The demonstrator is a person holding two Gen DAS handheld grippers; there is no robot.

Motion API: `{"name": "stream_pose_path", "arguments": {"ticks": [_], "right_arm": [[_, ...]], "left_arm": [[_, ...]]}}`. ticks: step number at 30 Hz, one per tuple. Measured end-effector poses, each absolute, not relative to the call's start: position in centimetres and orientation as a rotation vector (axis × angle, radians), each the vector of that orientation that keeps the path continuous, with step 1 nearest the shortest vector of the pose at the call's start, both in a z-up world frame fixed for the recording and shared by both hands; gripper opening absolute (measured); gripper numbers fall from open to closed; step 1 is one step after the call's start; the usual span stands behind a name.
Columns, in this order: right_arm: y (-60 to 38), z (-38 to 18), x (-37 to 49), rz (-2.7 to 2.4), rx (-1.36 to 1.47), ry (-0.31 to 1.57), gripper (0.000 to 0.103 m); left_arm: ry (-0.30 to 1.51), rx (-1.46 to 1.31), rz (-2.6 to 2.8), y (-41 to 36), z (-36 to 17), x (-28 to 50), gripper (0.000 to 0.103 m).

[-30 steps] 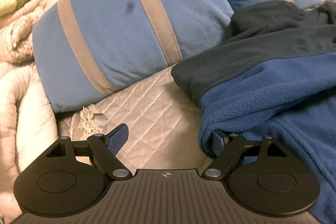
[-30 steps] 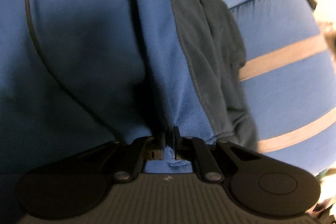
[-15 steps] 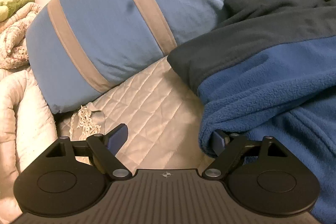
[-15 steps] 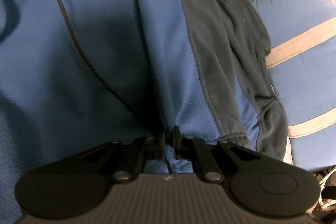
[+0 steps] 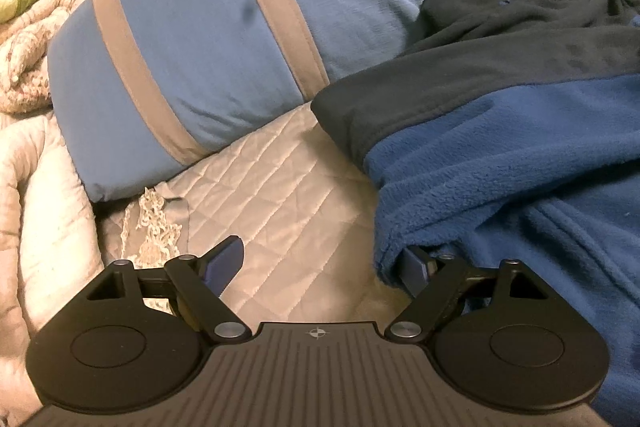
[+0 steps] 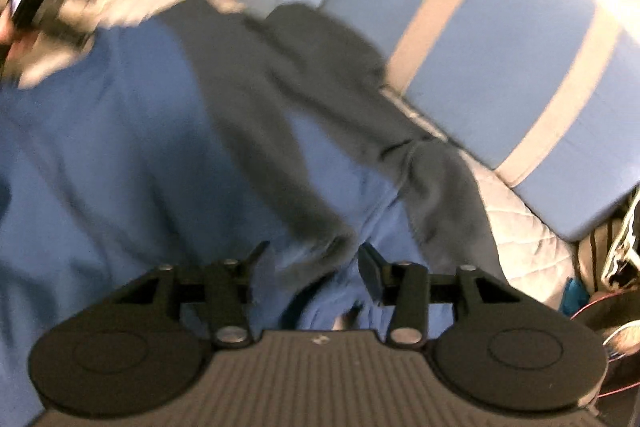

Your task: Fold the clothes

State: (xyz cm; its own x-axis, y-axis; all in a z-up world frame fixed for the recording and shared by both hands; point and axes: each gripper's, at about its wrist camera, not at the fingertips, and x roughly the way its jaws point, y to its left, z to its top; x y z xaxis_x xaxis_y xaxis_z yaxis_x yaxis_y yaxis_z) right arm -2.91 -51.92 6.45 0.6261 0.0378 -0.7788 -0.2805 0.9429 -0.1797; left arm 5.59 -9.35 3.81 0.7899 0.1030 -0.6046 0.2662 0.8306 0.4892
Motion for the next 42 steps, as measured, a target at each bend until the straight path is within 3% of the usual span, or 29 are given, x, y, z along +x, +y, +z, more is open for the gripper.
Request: {"name": "stream_pose_path", "arguments": {"ticks": [9, 10, 13, 21, 22, 25, 27, 28, 30, 34, 42], "right_arm": [[-54.2, 2.2, 1.3, 0.093, 0.097, 1.059, 0.055], [-54.3, 1.8, 1.2, 0.107, 0.129, 1.065, 0.028], [-53.9, 0.8, 0.8, 0.096, 0.128, 1.101, 0.01], [-52.6, -0.5, -0.8, 0.064, 0.025, 1.125, 0.01], [-52.4, -0.5, -0.7, 0.061, 0.011, 1.119, 0.015], [-52.0, 0.1, -1.0, 0.04, -0.062, 1.094, 0.046], [-52.2, 1.0, -1.4, 0.029, -0.087, 1.07, 0.056], [-52.3, 1.8, -1.7, 0.023, -0.088, 1.05, 0.071], [-52.9, 3.9, -2.5, -0.017, -0.1, 0.981, 0.091], [-54.4, 8.6, -3.9, -0.066, -0.098, 0.85, 0.1], [-60.7, 20.5, -6.9, -0.245, -0.005, 0.528, 0.103]], "left_arm": [[0.666, 0.46, -0.113, -7.0, 7.5, 2.8, 0.081], [0.657, 0.455, -0.112, -6.9, 8.0, 2.5, 0.081], [0.629, 0.444, -0.112, -6.6, 9.3, 1.5, 0.081], [0.546, 0.355, -0.13, -6.9, 13.4, -0.1, 0.081], [0.535, 0.339, -0.133, -7.0, 13.9, -0.3, 0.081], [0.495, 0.321, -0.143, -7.0, 16.4, -0.4, 0.081], [0.468, 0.308, -0.15, -7.0, 18.0, -0.5, 0.081], [0.455, 0.302, -0.154, -7.0, 18.8, -0.5, 0.081], [0.428, 0.29, -0.161, -7.0, 20.5, -0.6, 0.081], [0.362, 0.246, -0.168, -7.0, 25.2, -0.3, 0.082], [0.213, 0.1, -0.17, -8.7, 35.7, 0.6, 0.084]]}}
